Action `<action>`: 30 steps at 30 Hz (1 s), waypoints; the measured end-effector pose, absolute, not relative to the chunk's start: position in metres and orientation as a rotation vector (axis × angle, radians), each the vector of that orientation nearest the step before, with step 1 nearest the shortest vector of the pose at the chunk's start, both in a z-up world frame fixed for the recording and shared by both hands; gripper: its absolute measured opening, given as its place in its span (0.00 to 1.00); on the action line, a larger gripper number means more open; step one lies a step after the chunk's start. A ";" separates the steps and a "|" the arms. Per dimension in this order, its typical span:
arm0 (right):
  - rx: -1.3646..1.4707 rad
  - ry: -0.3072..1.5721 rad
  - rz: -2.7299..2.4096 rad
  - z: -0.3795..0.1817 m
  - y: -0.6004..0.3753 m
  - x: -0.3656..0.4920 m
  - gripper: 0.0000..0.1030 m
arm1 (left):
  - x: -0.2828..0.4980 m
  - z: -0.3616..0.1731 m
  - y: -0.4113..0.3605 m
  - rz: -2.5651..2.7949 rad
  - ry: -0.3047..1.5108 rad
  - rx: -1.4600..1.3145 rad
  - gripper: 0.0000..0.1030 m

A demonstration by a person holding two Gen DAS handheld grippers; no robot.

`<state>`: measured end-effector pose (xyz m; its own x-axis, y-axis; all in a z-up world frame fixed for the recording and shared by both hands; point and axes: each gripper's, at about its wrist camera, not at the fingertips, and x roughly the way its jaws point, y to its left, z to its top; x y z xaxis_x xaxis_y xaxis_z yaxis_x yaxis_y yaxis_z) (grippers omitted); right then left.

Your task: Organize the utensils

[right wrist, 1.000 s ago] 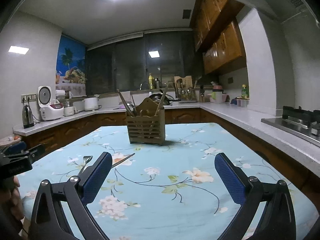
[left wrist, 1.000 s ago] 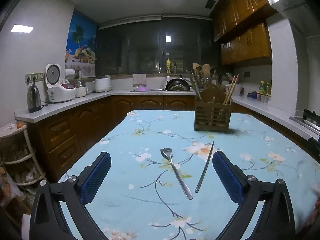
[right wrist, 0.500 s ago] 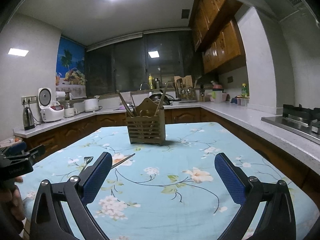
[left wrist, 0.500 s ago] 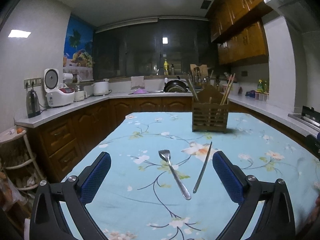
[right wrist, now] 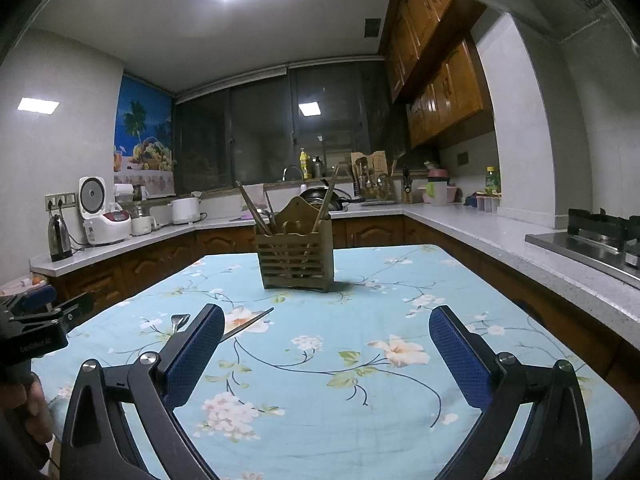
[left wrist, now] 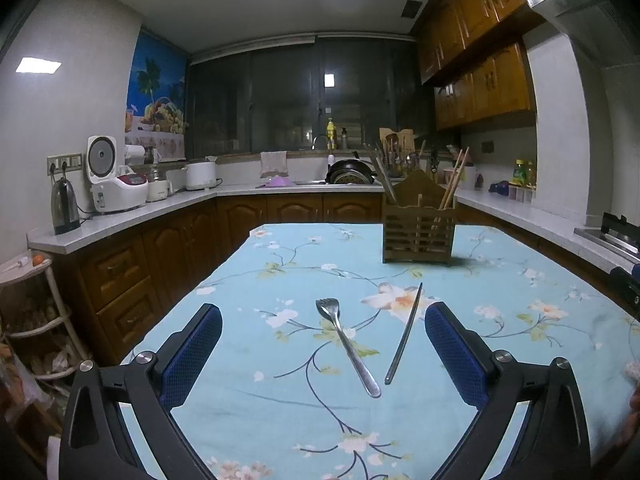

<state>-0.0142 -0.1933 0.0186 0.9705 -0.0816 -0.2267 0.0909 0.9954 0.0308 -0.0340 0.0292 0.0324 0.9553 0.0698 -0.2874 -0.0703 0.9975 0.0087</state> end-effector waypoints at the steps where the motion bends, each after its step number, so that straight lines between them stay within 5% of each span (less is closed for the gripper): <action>1: 0.040 0.228 -0.086 0.019 -0.193 -0.014 1.00 | -0.034 0.032 0.029 0.069 0.292 -0.003 0.99; 30: 0.040 0.231 -0.080 0.019 -0.190 -0.013 1.00 | -0.036 0.031 0.022 0.071 0.289 -0.010 0.99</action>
<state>-0.0127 -0.1896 0.0187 0.9704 -0.0743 -0.2298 0.0835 0.9961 0.0303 -0.0358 0.0216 0.0314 0.9560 0.0686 -0.2851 -0.0716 0.9974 0.0001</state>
